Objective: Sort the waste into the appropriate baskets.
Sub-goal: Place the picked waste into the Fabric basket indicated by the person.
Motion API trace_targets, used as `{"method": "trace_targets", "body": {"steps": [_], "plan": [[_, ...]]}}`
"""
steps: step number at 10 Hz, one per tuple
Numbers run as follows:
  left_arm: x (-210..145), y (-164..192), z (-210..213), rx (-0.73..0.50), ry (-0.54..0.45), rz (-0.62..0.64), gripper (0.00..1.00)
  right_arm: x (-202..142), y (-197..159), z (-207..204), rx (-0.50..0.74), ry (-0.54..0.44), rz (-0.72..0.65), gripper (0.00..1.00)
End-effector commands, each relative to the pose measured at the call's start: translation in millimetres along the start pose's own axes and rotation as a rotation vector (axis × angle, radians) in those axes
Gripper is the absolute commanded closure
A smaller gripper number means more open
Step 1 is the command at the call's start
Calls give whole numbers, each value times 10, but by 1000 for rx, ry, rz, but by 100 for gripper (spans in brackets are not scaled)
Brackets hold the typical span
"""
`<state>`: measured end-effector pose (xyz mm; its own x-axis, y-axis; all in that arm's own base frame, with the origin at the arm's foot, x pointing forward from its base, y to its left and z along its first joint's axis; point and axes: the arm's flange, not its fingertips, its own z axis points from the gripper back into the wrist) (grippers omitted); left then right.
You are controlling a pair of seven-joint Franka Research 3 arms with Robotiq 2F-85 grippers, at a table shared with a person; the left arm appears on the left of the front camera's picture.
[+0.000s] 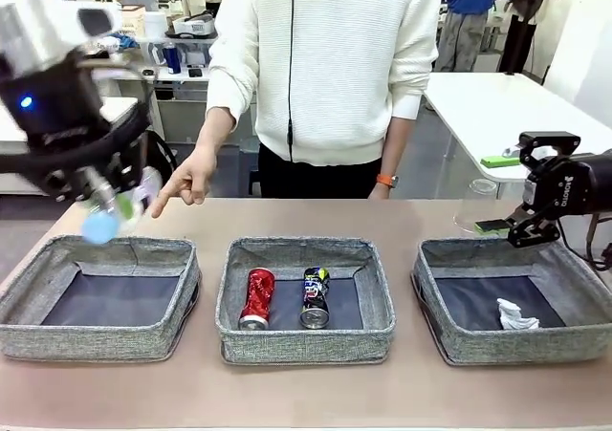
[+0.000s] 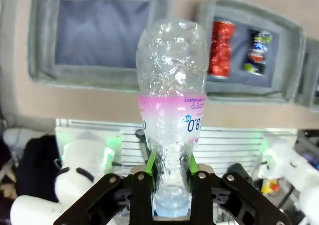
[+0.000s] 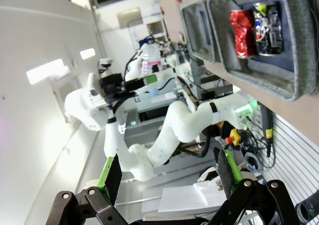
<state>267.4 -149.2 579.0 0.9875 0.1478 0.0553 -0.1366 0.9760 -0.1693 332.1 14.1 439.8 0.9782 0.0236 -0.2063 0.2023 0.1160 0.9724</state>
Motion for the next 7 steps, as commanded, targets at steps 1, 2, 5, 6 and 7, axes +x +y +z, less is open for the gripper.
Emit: {"method": "trace_targets", "body": {"steps": [1,2,5,6,7], "plan": [[-12,333,-94,-8,-11,50,78,13,14,-14,17,0,26,0],[28,526,-234,-67,-9,104,78,13,14,-14,17,0,26,0],[200,934,-643,-66,39,181,78,13,14,-14,17,0,26,0],[236,1010,-739,-53,53,194,78,13,14,-14,17,0,26,0],[248,1048,-781,-56,60,205,78,13,14,-14,17,0,26,0]]}}
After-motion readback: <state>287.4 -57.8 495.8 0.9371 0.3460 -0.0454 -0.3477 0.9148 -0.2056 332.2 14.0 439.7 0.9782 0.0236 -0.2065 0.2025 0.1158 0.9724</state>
